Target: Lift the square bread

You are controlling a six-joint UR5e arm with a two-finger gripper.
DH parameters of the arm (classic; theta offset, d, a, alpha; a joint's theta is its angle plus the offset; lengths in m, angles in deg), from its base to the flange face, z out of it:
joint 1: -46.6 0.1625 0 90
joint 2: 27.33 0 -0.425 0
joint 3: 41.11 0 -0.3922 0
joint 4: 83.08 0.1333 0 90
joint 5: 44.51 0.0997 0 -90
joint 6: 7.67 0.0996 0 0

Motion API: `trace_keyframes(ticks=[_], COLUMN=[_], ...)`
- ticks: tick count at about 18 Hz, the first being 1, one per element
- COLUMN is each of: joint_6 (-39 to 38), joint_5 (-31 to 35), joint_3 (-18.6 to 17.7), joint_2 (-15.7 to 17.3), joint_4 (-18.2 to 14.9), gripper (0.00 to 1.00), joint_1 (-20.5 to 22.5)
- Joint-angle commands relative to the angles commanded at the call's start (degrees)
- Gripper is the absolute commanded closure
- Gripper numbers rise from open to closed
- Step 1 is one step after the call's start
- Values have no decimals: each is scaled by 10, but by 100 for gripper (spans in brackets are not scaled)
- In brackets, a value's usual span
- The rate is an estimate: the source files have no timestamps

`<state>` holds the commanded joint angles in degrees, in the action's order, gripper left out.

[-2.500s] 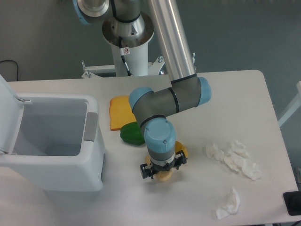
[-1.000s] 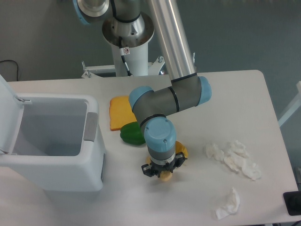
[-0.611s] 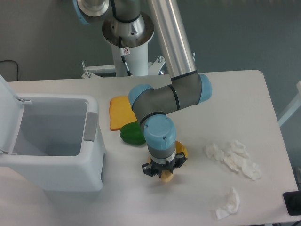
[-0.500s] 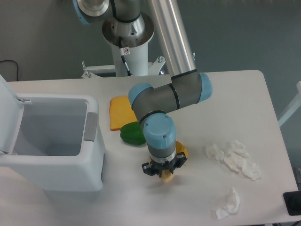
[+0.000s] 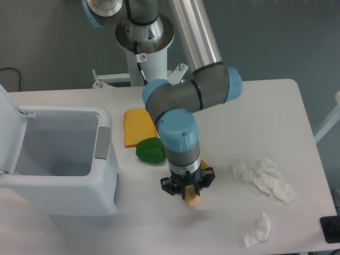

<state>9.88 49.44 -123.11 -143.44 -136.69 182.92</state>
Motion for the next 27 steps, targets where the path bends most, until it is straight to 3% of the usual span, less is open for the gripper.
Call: trace_keyframes(ticks=[4, 11, 14, 27], joint_6=[172, 291, 303, 365], joint_5=[-2, -40, -38, -42], joint_3=[-4, -11, -31, -58], joint_2=[28, 51, 63, 95], joint_4=[-3, -6, -26, -29], gripper=[55, 55, 55, 55], joint_1=[3, 20, 31, 62])
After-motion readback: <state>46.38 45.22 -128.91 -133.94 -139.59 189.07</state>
